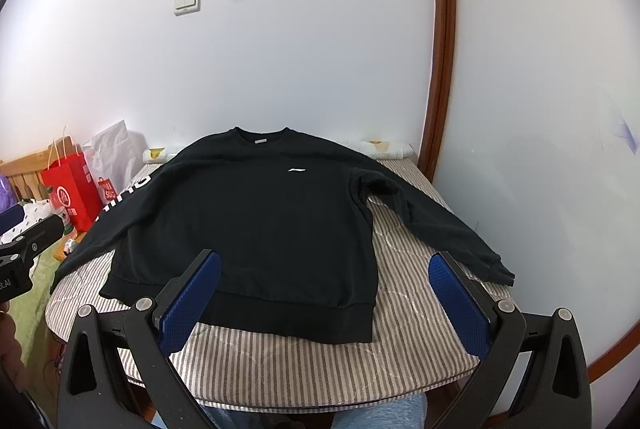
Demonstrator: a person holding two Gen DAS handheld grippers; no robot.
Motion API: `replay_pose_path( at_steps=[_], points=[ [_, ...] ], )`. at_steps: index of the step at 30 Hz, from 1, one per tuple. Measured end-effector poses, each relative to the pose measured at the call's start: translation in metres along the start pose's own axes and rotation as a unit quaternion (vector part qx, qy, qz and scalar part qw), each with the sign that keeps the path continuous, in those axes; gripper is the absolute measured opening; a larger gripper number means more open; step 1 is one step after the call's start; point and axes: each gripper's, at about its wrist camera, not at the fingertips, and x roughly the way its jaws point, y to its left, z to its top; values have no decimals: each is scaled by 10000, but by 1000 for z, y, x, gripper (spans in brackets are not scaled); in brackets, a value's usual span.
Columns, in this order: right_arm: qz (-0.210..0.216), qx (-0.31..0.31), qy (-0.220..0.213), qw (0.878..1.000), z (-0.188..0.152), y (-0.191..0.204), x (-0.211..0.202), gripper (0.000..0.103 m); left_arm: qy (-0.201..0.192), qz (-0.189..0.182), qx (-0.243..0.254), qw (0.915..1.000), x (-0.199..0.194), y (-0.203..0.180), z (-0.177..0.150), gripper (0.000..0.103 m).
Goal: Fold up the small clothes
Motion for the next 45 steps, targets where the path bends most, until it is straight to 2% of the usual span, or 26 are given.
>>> replay_pose_path(
  at_steps=[17,24,29,31,34,36,37,45],
  points=[
    [32,-54,19,10000,-1,1,-3,102,19,-122,-113,9999,6,7,0,103],
    [35,-66,85,9999,-7,2,5,102,440,-134,-391,9982,43,30,-15,103],
    [134,-147,223,9996,-11,10,26,102,788,218,-638,9946,79,65,-33,103],
    [178,-230,308,9991,-14,16,40,102,980,387,-862,9907,96,87,-42,103],
    [234,-288,419,9984,-17,25,61,102,1213,426,-1289,9833,119,121,-58,103],
    [302,-298,444,9981,-18,30,72,102,1321,219,-1557,9787,135,142,-68,102],
    [364,-307,443,9979,-18,33,79,102,1351,137,-1657,9768,140,149,-73,102],
    [514,-271,505,9970,-14,50,123,102,1359,235,-2618,9552,184,196,-91,100]
  ],
)
